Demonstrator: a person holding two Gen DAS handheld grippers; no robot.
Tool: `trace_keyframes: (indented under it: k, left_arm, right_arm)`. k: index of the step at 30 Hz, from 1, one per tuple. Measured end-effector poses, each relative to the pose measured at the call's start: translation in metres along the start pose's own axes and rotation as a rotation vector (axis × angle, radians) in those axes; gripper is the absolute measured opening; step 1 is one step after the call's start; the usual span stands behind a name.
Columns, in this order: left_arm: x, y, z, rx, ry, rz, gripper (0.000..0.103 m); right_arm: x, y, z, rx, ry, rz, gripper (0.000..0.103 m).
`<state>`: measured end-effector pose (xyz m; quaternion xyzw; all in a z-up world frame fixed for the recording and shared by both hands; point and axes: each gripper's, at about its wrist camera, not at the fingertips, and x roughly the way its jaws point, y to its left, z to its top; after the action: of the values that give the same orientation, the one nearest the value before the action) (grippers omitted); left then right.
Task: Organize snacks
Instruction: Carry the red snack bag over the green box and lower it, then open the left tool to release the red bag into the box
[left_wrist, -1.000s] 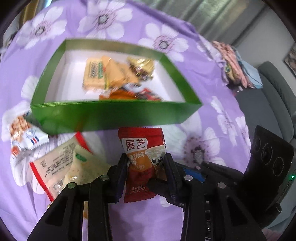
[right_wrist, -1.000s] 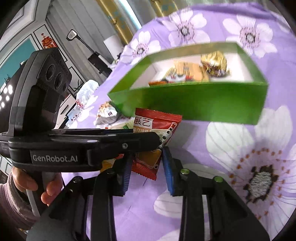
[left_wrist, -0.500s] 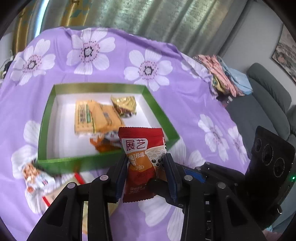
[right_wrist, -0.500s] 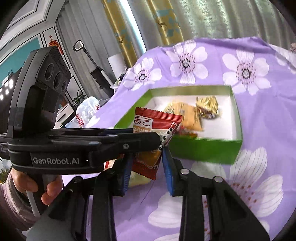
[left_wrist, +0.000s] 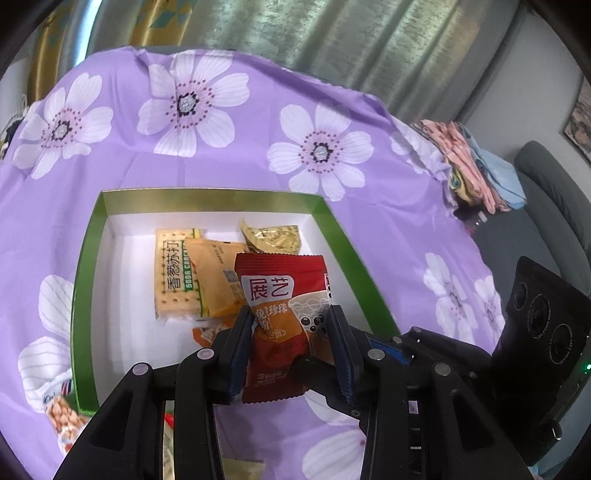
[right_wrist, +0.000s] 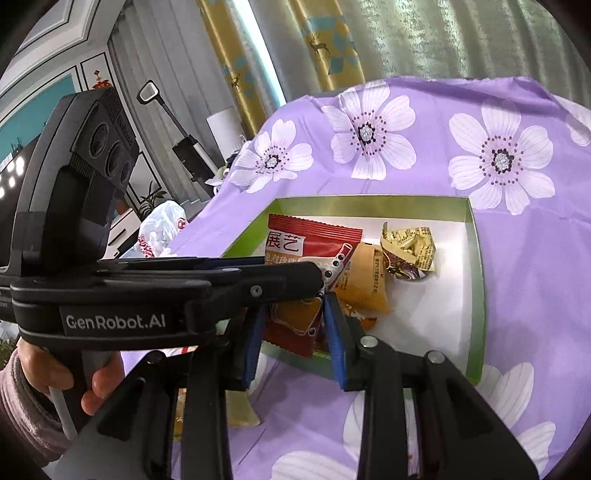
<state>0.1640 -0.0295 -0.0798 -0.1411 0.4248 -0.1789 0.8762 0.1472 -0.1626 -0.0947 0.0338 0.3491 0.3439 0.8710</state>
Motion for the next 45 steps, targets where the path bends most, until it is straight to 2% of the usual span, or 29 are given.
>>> trace_keyframes:
  k: [13, 25, 41, 43, 44, 45]
  left_arm:
    - [0.029, 0.026, 0.005, -0.056, 0.064, 0.011, 0.039]
    - [0.036, 0.045, 0.009, -0.109, 0.123, -0.018, 0.039]
    - [0.039, 0.033, 0.009, -0.079, 0.121, 0.042, 0.040]
    - [0.039, 0.030, 0.009, -0.067, 0.118, 0.059, 0.044]
    - [0.039, 0.029, 0.009, -0.060, 0.119, 0.065, 0.051]
    - [0.039, 0.027, 0.008, -0.055, 0.121, 0.071, 0.063]
  right_arm:
    - [0.037, -0.010, 0.006, 0.006, 0.079, -0.030, 0.032]
    - [0.052, -0.010, 0.013, 0.009, 0.146, -0.040, 0.033]
    - [0.052, -0.012, 0.012, 0.021, 0.164, -0.051, 0.038]
    - [0.051, -0.011, 0.012, 0.013, 0.165, -0.058, 0.038]
    - [0.051, -0.010, 0.012, 0.009, 0.164, -0.061, 0.039]
    - [0.050, -0.010, 0.012, 0.007, 0.163, -0.064, 0.040]
